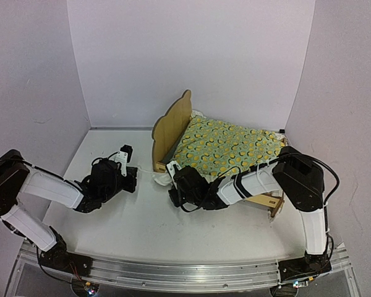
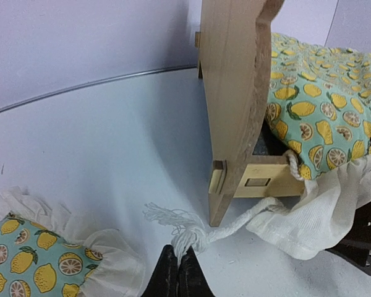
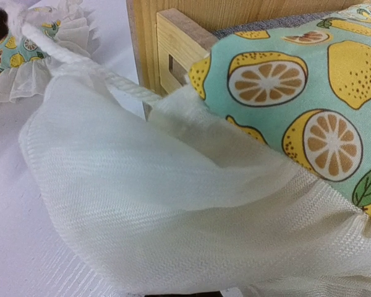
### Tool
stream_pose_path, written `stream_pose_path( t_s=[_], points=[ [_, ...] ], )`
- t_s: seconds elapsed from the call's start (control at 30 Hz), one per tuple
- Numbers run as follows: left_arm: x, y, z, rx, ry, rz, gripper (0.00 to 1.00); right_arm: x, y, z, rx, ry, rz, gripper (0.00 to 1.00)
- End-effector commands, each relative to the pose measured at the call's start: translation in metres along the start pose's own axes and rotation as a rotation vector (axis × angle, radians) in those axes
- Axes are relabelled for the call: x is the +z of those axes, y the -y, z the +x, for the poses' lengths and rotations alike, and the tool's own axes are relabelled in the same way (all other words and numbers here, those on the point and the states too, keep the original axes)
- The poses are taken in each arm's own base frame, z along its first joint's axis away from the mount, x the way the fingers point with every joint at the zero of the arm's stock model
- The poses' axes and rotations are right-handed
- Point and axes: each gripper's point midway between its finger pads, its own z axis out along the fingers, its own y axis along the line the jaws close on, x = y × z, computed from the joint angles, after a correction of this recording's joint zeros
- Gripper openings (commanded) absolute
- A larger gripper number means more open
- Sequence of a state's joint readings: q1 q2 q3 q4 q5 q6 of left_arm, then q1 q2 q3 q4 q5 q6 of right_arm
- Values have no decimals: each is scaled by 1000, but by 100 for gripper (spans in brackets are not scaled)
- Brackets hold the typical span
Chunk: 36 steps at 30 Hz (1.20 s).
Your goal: Set up the pet bed
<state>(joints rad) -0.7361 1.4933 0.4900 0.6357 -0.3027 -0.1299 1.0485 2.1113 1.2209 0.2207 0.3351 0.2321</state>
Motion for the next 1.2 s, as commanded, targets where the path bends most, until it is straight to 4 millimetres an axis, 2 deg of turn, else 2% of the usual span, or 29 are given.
stream_pose_path(
  t_s=[0.0, 0.1, 0.17, 0.3, 0.43, 0.57, 0.77, 0.93, 1.17],
  points=[
    [-19, -24, -29, -62, 114, -110, 0, -9, -3, -22, 30, 62, -21, 0],
    [-24, -48, -42, -54, 156, -246, 0, -10, 2, -15, 46, 53, -4, 0],
    [-14, -68, -54, -41, 164, -329, 0, -8, 2, -9, 63, 41, -5, 0],
    [4, -94, -86, -56, 220, -368, 0, 1, -3, 0, 93, 21, -21, 0],
    [-4, -118, -126, -57, 315, -436, 0, 7, -9, -3, 91, 38, -28, 0],
    [-15, -139, -152, -41, 367, -488, 0, 20, -11, -12, 62, 63, 4, 0],
    [-19, -151, -154, -35, 369, -517, 0, 25, -1, -12, 56, 93, 101, 0],
    [-7, -151, -155, -31, 361, -494, 0, 36, 5, 11, 58, 53, 139, 0],
    [0, -151, -142, -16, 328, -481, 0, 35, 3, 47, 129, -37, 123, 0]
  ],
)
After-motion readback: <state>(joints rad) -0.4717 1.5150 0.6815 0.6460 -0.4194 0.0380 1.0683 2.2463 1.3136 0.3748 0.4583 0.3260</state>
